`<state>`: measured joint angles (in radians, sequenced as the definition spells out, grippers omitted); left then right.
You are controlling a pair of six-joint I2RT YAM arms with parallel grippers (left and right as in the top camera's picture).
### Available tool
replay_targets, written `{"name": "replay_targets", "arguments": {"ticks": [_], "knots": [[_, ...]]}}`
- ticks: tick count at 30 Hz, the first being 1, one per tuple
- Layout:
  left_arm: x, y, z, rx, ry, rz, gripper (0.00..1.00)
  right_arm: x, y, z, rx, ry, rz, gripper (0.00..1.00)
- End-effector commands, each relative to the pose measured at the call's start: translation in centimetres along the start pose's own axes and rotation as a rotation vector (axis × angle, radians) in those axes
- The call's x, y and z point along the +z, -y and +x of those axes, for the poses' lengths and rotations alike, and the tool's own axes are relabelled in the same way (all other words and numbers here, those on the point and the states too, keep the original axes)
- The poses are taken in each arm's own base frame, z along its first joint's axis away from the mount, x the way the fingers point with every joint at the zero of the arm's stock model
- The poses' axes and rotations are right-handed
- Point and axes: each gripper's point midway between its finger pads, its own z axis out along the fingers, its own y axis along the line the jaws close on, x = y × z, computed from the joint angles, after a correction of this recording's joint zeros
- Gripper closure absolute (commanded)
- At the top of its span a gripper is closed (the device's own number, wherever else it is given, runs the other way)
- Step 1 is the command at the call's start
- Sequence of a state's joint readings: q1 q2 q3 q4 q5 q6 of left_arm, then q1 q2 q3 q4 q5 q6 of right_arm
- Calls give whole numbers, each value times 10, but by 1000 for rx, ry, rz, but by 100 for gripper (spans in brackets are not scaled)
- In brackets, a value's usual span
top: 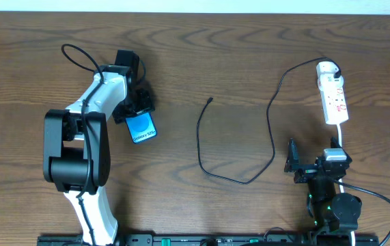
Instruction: Plug charger to phone and switch on socket
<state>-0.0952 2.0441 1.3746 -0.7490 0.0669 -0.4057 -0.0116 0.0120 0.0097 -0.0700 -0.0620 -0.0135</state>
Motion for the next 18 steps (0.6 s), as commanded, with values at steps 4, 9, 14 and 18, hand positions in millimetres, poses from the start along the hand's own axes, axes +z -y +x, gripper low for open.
{"name": "replay_targets", "arguments": {"ticks": [4,9,14,18], "knots": [[28,-29,20,12,-77,-123,29,0,0,1,-11,1,0,1],[28,-29,20,12,-77,-123,29,0,0,1,-11,1,0,1],[28,-27,25,11,-103,-106,29,0,0,1,-11,1,0,1],[28,-25,28,19,-109,-109,29,0,0,1,-11,1,0,1]]}}
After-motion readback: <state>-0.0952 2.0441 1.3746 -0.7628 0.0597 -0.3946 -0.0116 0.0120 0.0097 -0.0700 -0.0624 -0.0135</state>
